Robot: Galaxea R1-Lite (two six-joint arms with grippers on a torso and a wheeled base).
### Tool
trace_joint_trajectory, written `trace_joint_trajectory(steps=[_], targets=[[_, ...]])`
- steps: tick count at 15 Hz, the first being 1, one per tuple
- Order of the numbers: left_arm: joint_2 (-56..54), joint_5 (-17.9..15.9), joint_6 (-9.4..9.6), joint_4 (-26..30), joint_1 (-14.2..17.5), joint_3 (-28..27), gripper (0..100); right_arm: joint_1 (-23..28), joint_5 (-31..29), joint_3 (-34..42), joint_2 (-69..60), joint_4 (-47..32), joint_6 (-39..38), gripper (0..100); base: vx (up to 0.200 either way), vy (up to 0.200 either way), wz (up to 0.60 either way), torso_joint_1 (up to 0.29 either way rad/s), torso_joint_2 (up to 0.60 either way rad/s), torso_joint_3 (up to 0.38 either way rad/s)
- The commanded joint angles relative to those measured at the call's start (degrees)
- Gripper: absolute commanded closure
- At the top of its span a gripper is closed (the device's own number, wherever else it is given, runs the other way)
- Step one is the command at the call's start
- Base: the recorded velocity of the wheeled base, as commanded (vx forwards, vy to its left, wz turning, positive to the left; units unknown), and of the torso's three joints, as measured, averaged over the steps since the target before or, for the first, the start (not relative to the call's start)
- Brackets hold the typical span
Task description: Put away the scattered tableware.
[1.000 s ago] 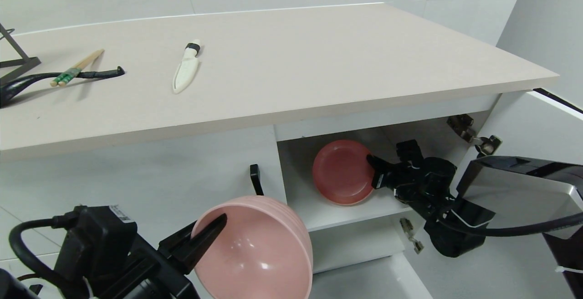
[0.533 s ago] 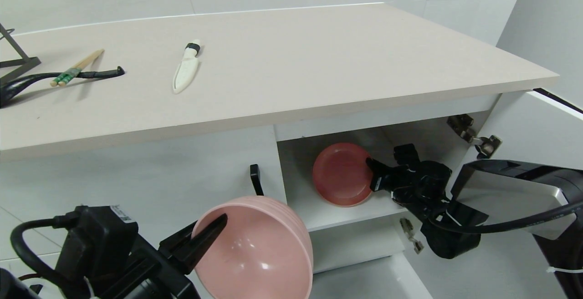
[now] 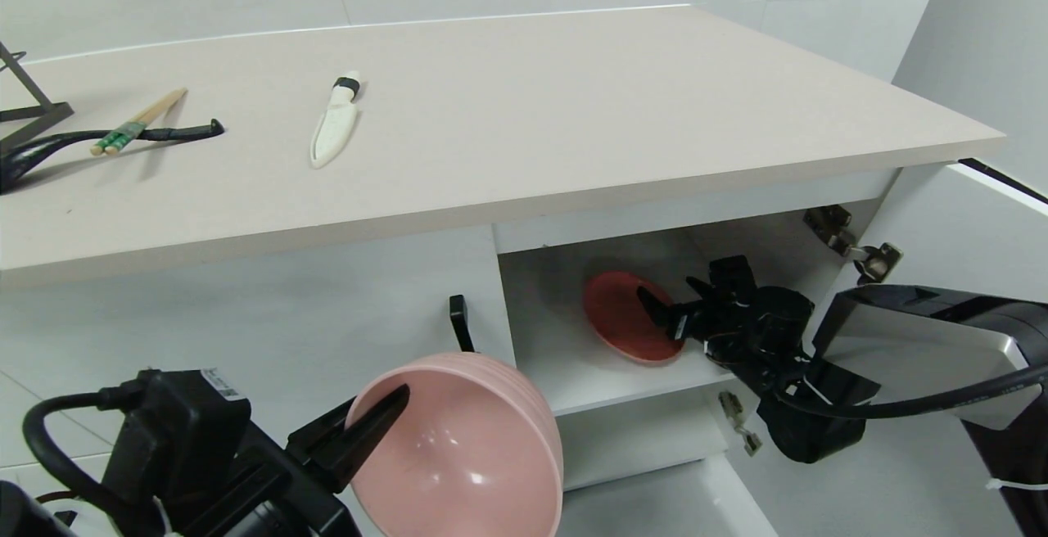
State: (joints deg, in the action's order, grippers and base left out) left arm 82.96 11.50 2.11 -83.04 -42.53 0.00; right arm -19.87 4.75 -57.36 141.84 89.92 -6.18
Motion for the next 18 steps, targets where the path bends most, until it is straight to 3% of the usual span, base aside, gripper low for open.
trace_joint_trajectory(steps=[1,4,6,8,11,13,15,18], targets=[[0.1,0.0,0.0,0.0,-0.1,0.0,100,0.0,0.0,0.8,-4.7,0.1,1.3,0,0.0,0.0,0.0,0.0,0.0,0.0],[0.3,-0.1,0.88,-0.4,-0.1,-0.2,100,-1.7,0.4,12.3,-14.4,0.1,5.1,0,0.0,0.0,0.0,0.0,0.0,0.0],[3.7,-0.1,5.98,-1.2,-0.5,-2.0,100,-3.7,0.5,22.6,-21.4,0.1,6.3,0,0.0,0.0,0.0,0.0,0.0,0.0],[8.6,0.0,10.72,-4.7,-3.2,-4.4,100,-4.7,0.5,29.9,-26.5,0.1,8.3,0,0.0,0.0,0.0,0.0,0.0,0.0],[14.5,0.1,16.35,-7.0,-5.2,-7.5,100,-4.7,0.6,38.4,-31.8,0.1,9.1,0,0.0,0.0,0.0,0.0,0.0,0.0],[17.4,0.7,17.58,-7.0,-7.9,-9.8,100,-4.7,0.5,40.7,-35.0,0.1,9.2,0,0.0,0.0,0.0,0.0,0.0,0.0],[21.1,4.5,17.67,-7.0,-10.6,-13.9,100,-4.6,0.5,42.1,-38.3,0.1,11.7,0,0.0,0.0,0.0,0.0,0.0,0.0],[25.4,7.2,17.67,-7.0,-12.1,-18.2,100,-4.4,0.4,43.9,-41.7,0.1,13.5,0,0.0,0.0,0.0,0.0,0.0,0.0]])
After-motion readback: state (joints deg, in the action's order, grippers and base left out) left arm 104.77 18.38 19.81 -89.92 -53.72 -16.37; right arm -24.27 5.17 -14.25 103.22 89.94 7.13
